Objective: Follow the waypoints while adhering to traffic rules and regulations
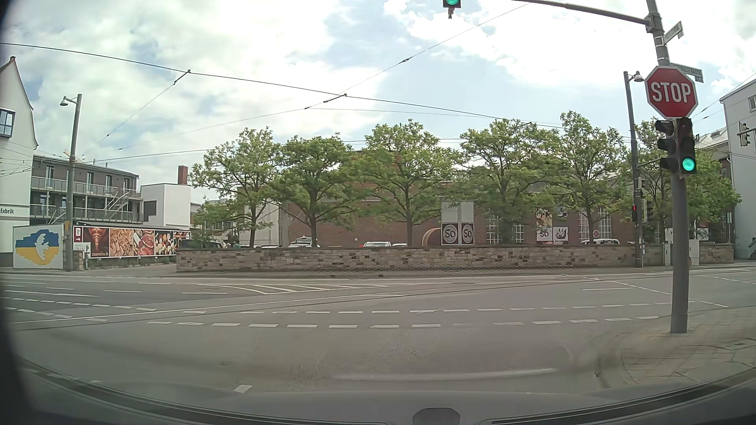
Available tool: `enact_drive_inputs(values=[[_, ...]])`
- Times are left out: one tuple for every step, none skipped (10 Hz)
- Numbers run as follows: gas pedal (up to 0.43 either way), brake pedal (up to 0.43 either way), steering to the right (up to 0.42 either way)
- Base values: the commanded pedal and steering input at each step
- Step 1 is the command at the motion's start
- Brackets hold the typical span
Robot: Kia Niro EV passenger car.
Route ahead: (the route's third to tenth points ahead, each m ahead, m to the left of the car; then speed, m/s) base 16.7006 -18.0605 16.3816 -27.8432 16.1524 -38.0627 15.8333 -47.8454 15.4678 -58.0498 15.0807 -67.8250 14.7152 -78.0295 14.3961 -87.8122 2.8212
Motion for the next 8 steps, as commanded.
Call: enact_drive_inputs(values=[[0.228,0.037,0.005],[0.220,0.037,0.011],[0.189,0.037,0.019],[0.177,0.037,0.028],[0.169,0.037,0.039],[0.150,0.030,0.053],[0.138,0.030,0.065],[0.098,0.037,0.086]])
